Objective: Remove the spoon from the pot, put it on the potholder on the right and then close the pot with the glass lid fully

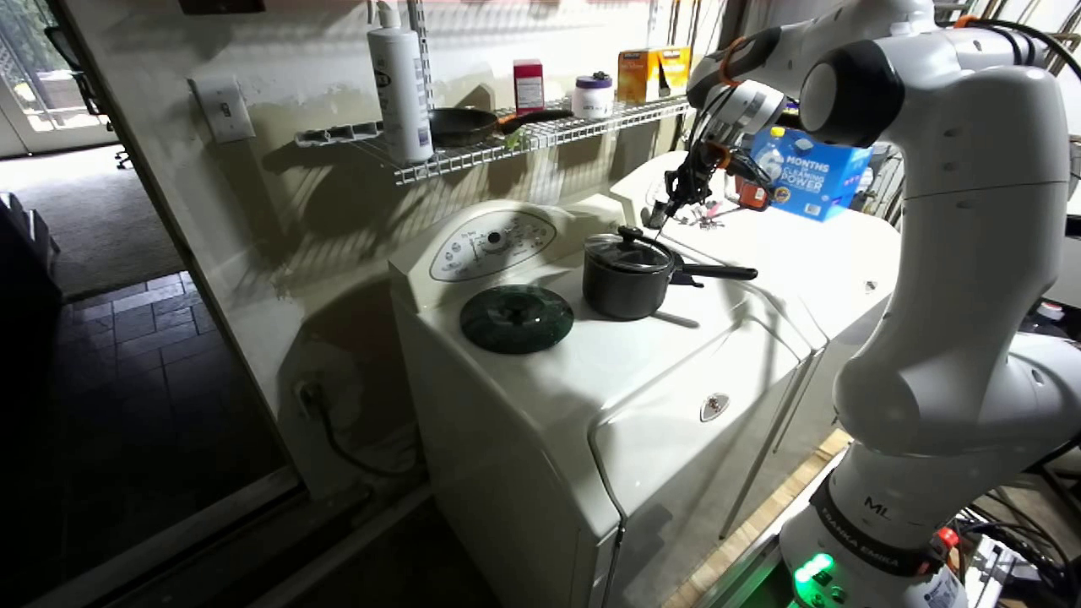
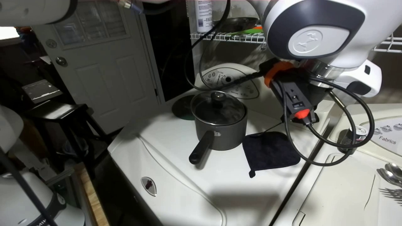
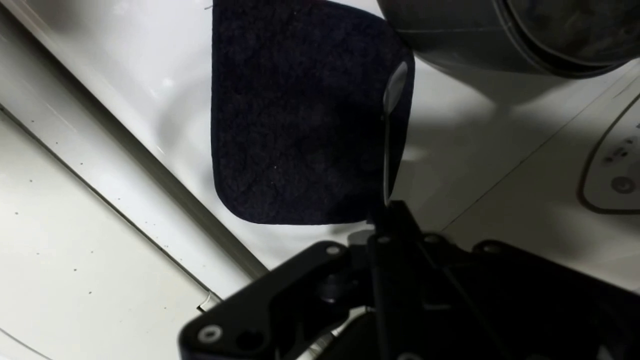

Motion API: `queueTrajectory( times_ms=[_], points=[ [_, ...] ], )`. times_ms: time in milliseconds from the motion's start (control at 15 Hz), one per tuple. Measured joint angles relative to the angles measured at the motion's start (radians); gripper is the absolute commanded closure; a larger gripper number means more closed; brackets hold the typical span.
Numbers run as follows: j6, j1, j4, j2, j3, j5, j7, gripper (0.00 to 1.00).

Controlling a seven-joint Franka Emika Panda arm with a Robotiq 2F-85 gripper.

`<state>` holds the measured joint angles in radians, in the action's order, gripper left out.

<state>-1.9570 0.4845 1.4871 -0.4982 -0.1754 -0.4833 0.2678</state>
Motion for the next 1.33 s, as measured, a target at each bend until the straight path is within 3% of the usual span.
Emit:
queueTrajectory(
  times_ms=[67,133,333,800,1333],
  points=[
    [0.000,0.000,0.000,0.000,0.000,0.000,0.000,0.72],
    [0.000,0.000,0.000,0.000,0.000,0.000,0.000,0.70],
    [0.000,0.002,-0.001,0.000,0.000,0.000,0.000,0.52],
    [0.000,0.007,-0.009,0.000,0.000,0.004,0.000,0.03],
    [0.000,0.005,-0.010,0.007,0.000,0.022,0.000,0.00]
  ],
)
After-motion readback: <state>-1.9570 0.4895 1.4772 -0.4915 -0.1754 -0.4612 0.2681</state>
